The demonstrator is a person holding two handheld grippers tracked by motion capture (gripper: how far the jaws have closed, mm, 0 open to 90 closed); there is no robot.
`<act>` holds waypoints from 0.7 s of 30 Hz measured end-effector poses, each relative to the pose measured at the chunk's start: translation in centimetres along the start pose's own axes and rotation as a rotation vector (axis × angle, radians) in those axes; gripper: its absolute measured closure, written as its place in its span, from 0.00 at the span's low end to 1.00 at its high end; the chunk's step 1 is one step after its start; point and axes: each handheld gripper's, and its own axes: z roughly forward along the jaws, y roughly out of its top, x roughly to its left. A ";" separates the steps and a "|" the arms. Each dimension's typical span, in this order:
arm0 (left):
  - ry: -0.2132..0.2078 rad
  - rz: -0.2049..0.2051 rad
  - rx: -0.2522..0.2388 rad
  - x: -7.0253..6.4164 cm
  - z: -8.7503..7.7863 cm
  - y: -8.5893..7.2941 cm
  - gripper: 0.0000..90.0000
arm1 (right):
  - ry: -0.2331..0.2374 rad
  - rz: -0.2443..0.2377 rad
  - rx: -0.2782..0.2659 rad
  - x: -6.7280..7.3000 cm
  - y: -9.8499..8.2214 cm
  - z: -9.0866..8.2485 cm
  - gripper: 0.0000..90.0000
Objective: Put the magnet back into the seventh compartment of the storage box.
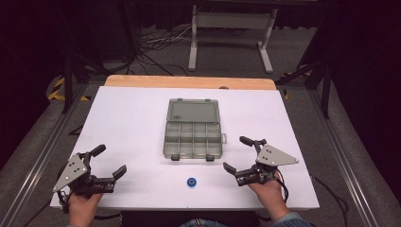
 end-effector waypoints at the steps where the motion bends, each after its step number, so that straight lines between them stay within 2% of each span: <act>1: 0.000 0.000 0.000 0.0 0.0 0.0 0.00 | 0.008 -0.002 -0.005 0.0 0.2 0.3 0.00; 9: 0.002 -0.005 -0.004 0.0 0.0 -0.1 0.00 | 0.066 0.005 -0.009 0.6 1.1 2.4 0.01; 11: -0.001 -0.003 -0.002 0.0 0.0 -0.1 0.00 | 0.091 -0.002 -0.005 0.8 1.3 3.0 0.01; 21: -0.001 -0.010 -0.005 0.0 0.0 -0.1 0.00 | 0.149 -0.031 0.030 1.6 2.3 4.5 0.03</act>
